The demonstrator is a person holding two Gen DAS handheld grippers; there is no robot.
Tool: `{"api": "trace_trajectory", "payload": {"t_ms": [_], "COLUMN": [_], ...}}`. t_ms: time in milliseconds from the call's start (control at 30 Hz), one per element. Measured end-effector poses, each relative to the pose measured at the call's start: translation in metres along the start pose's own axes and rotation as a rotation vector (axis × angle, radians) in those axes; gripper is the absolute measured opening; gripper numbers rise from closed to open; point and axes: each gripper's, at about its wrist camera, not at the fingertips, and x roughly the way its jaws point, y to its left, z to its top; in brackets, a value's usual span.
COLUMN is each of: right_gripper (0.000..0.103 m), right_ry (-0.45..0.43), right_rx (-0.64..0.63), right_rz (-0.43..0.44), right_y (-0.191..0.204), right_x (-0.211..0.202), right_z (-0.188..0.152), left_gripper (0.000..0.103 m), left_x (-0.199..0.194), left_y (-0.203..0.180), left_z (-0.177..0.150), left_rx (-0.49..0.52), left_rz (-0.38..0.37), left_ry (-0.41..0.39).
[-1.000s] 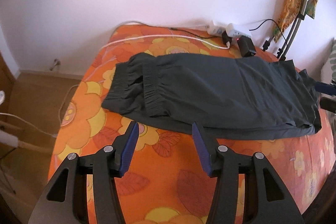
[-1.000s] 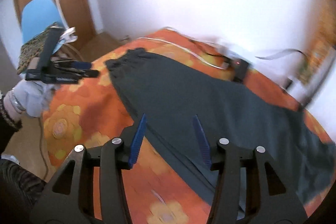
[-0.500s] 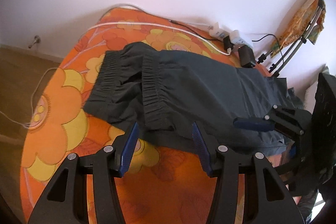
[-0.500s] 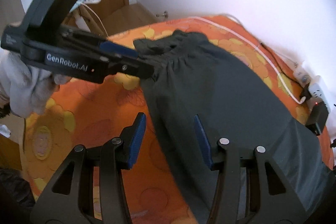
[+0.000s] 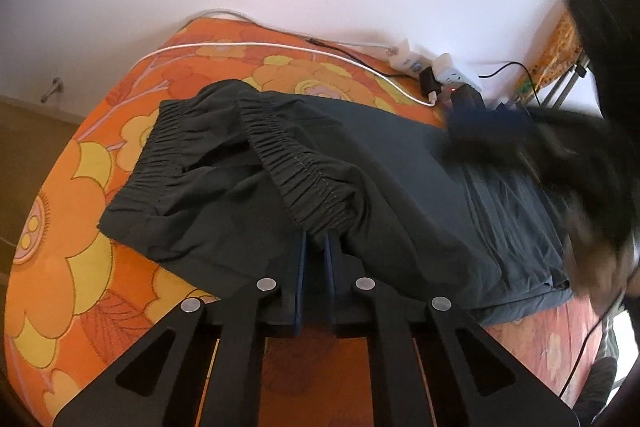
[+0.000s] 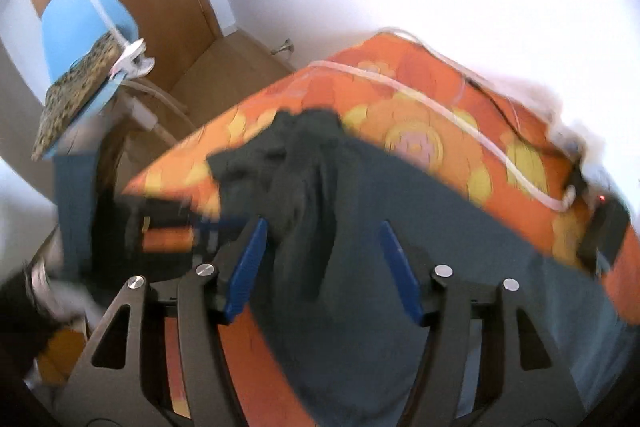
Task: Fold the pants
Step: 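Lower the left gripper onto the stacked elastic cuffs and close it, then close the right gripper on the cuffs beside the left gripper while the left holds them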
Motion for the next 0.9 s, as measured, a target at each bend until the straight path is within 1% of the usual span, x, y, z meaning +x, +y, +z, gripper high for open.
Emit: {"api": "trace_trajectory", "payload": {"t_ms": [33, 200, 267, 333, 400, 500, 533, 567, 600, 633, 733, 767, 800, 833, 867, 900], "right_gripper": [0.062, 0.062, 0.062, 0.062, 0.062, 0.062, 0.057, 0.041, 0.033, 0.029, 0.027, 0.027, 0.027, 0.027, 0.027, 0.027], "right_ry": [0.008, 0.094, 0.124, 0.152, 0.193, 0.22, 0.225, 0.236, 0.249, 0.255, 0.223, 0.206, 0.19, 0.178, 0.161, 0.141], "right_rx": [0.006, 0.095, 0.084, 0.081, 0.092, 0.087, 0.08, 0.067, 0.061, 0.066, 0.106, 0.135, 0.173, 0.191, 0.205, 0.221], "right_rz": [-0.014, 0.041, -0.01, -0.042, -0.056, -0.082, -0.102, -0.121, -0.123, -0.114, -0.082, -0.056, -0.029, -0.018, -0.002, 0.015], "right_y": [-0.001, -0.001, 0.007, 0.012, 0.015, 0.019, 0.021, 0.023, 0.024, 0.023, 0.014, 0.01, 0.003, -0.001, -0.004, -0.009], "right_x": [0.01, 0.059, 0.077, 0.09, 0.102, 0.112, 0.114, 0.116, 0.118, 0.118, 0.11, 0.105, 0.1, 0.097, 0.094, 0.089], "right_z": [0.013, 0.051, 0.06, 0.063, 0.066, 0.069, 0.069, 0.068, 0.068, 0.067, 0.068, 0.068, 0.068, 0.069, 0.07, 0.07], "left_gripper": [0.006, 0.006, 0.006, 0.006, 0.006, 0.006, 0.006, 0.006, 0.006, 0.006, 0.009, 0.015, 0.032, 0.041, 0.051, 0.053], "left_x": [0.0, 0.002, 0.0, -0.003, -0.003, -0.002, -0.002, -0.003, -0.003, -0.003, -0.006, -0.007, -0.007, -0.008, -0.007, -0.006], "left_y": [0.0, 0.005, 0.008, 0.01, 0.011, 0.01, 0.008, 0.008, 0.008, 0.008, 0.007, 0.007, 0.007, 0.006, 0.004, 0.002], "left_z": [-0.001, -0.003, -0.003, -0.002, -0.001, -0.002, -0.002, -0.002, -0.002, -0.001, 0.0, 0.0, 0.001, 0.001, 0.002, 0.004], "left_rx": [0.005, -0.023, -0.04, -0.058, -0.058, -0.047, -0.044, -0.04, -0.038, -0.037, -0.027, -0.03, -0.034, -0.034, -0.033, -0.034], "left_rz": [-0.002, -0.053, -0.076, -0.103, -0.104, -0.097, -0.094, -0.091, -0.093, -0.098, -0.068, -0.069, -0.067, -0.062, -0.052, -0.052], "left_ry": [-0.005, -0.031, -0.051, -0.067, -0.07, -0.065, -0.066, -0.068, -0.067, -0.067, -0.08, -0.083, -0.085, -0.088, -0.088, -0.085]}}
